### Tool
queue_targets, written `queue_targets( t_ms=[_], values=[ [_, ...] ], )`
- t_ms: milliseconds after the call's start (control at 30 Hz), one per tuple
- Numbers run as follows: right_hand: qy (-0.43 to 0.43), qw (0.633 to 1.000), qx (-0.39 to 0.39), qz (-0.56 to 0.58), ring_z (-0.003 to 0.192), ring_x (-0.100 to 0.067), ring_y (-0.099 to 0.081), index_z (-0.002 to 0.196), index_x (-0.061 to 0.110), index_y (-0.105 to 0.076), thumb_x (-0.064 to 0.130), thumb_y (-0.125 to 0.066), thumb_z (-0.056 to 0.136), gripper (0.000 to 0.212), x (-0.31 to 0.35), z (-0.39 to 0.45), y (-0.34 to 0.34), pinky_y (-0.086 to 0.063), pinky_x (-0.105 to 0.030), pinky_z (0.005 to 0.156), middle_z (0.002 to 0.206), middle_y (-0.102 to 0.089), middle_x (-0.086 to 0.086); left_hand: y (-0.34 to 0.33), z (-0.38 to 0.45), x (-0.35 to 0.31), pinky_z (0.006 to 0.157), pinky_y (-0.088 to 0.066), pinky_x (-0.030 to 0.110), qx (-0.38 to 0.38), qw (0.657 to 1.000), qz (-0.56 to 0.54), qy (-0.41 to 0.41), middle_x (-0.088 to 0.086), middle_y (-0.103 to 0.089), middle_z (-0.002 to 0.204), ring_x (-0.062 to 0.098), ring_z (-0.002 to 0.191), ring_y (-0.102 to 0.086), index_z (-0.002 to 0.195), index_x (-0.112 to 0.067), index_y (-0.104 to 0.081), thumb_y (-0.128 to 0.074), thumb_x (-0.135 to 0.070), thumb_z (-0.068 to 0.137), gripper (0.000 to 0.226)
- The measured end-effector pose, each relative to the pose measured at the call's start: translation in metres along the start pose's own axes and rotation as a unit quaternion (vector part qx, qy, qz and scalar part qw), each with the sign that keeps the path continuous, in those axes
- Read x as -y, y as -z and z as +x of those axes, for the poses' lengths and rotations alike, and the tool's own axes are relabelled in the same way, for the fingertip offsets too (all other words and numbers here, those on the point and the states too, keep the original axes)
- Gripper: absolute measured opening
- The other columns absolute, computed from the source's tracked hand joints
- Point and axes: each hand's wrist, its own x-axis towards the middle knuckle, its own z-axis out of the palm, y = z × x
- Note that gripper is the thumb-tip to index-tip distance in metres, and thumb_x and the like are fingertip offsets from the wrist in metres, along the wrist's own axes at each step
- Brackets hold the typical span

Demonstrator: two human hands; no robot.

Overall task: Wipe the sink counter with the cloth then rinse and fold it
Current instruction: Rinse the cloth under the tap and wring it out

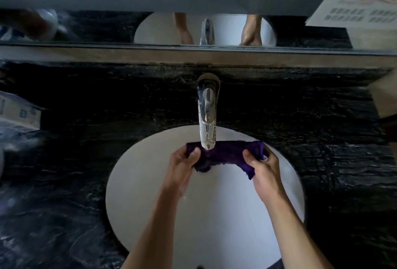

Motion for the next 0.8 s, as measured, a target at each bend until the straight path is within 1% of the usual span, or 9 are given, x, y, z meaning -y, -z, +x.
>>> queue_targets(
  t_ms=[100, 167, 267, 400, 467, 533, 667, 733, 800],
  values=[
    [-0.013, 0.999, 0.026, 0.015, 0.089, -0.034, -0.073, 0.102, 0.007, -0.074, -0.002, -0.068, 0.089, 0.017, 0.001, 0.003, -0.011, -0.055, -0.035, 0.072, 0.101, -0.078, -0.014, 0.009, -0.003, -0.003, 0.067, -0.053, 0.029, -0.006, 1.000, -0.017, -0.017, 0.019, -0.073, 0.096, 0.025, 0.081, -0.068, 0.105, 0.003, -0.069, -0.058, -0.020, 0.096, 0.028],
    [-0.037, 0.999, 0.017, 0.027, 0.088, -0.039, -0.072, 0.103, 0.003, -0.072, 0.005, -0.070, 0.091, 0.013, 0.002, 0.005, -0.015, -0.057, -0.036, 0.066, 0.100, -0.076, -0.019, 0.010, -0.005, -0.006, 0.065, -0.057, 0.033, -0.021, 1.000, -0.011, 0.002, 0.021, -0.075, 0.101, 0.031, 0.085, -0.072, 0.108, 0.001, -0.070, -0.058, -0.025, 0.097, 0.032],
    [-0.080, 0.995, 0.023, 0.051, 0.101, -0.040, -0.073, 0.114, -0.001, -0.068, 0.014, -0.069, 0.093, 0.025, -0.002, 0.010, -0.020, -0.062, -0.044, 0.080, 0.112, -0.074, -0.024, 0.008, -0.007, -0.010, 0.056, -0.058, 0.036, -0.034, 0.999, 0.000, 0.034, 0.022, -0.076, 0.099, 0.035, 0.078, -0.074, 0.110, -0.001, -0.069, -0.052, -0.027, 0.104, 0.032],
    [-0.112, 0.982, 0.057, 0.138, 0.103, -0.043, -0.071, 0.116, -0.003, -0.067, 0.022, -0.064, 0.093, 0.035, -0.009, 0.006, -0.044, -0.060, -0.050, 0.084, 0.112, -0.072, -0.027, 0.014, -0.008, -0.018, 0.046, -0.048, 0.028, -0.072, 0.997, -0.008, 0.017, 0.014, -0.073, 0.082, 0.026, 0.064, -0.069, 0.101, -0.001, -0.067, -0.048, -0.027, 0.106, 0.032],
    [-0.131, 0.976, 0.068, 0.163, 0.094, -0.040, -0.073, 0.106, 0.004, -0.070, 0.024, -0.064, 0.091, 0.026, -0.012, 0.003, -0.063, -0.060, -0.054, 0.083, 0.102, -0.075, -0.023, 0.022, -0.009, -0.023, 0.051, -0.048, 0.031, -0.088, 0.996, -0.026, -0.004, 0.016, -0.072, 0.085, 0.029, 0.070, -0.068, 0.102, -0.001, -0.066, -0.048, -0.026, 0.106, 0.032],
    [-0.154, 0.977, 0.067, 0.132, 0.081, -0.034, -0.074, 0.100, 0.011, -0.069, 0.016, -0.062, 0.096, 0.010, -0.016, 0.004, -0.082, -0.062, -0.048, 0.071, 0.089, -0.076, -0.015, 0.033, -0.011, -0.025, 0.055, -0.051, 0.033, -0.113, 0.993, -0.042, -0.015, 0.014, -0.074, 0.088, 0.030, 0.076, -0.070, 0.104, -0.003, -0.066, -0.047, -0.027, 0.107, 0.030],
    [-0.175, 0.981, 0.073, 0.049, 0.071, -0.029, -0.069, 0.090, 0.017, -0.071, -0.004, -0.058, 0.095, 0.026, -0.019, 0.007, -0.109, -0.057, -0.041, 0.068, 0.081, -0.070, -0.011, 0.052, -0.014, -0.023, 0.057, -0.056, 0.029, -0.196, 0.978, -0.074, -0.016, 0.006, -0.075, 0.095, 0.026, 0.090, -0.071, 0.111, -0.012, -0.067, -0.051, -0.027, 0.106, 0.023],
    [-0.141, 0.986, 0.077, 0.046, 0.073, -0.031, -0.070, 0.093, 0.016, -0.070, -0.004, -0.059, 0.093, 0.023, -0.015, 0.003, -0.113, -0.057, -0.041, 0.068, 0.081, -0.072, -0.011, 0.049, -0.011, -0.019, 0.057, -0.056, 0.028, -0.208, 0.972, -0.103, 0.018, 0.004, -0.074, 0.108, 0.024, 0.097, -0.070, 0.122, -0.019, -0.063, -0.053, -0.032, 0.104, 0.024],
    [-0.096, 0.991, 0.092, 0.027, 0.075, -0.032, -0.059, 0.095, 0.019, -0.072, 0.006, -0.064, 0.089, 0.017, -0.013, -0.004, -0.111, -0.046, -0.039, 0.069, 0.086, -0.069, -0.013, 0.038, -0.004, -0.010, 0.061, -0.057, 0.032, -0.170, 0.978, -0.102, 0.056, 0.004, -0.072, 0.114, 0.024, 0.101, -0.070, 0.123, -0.023, -0.058, -0.052, -0.042, 0.103, 0.029]
  ],
)
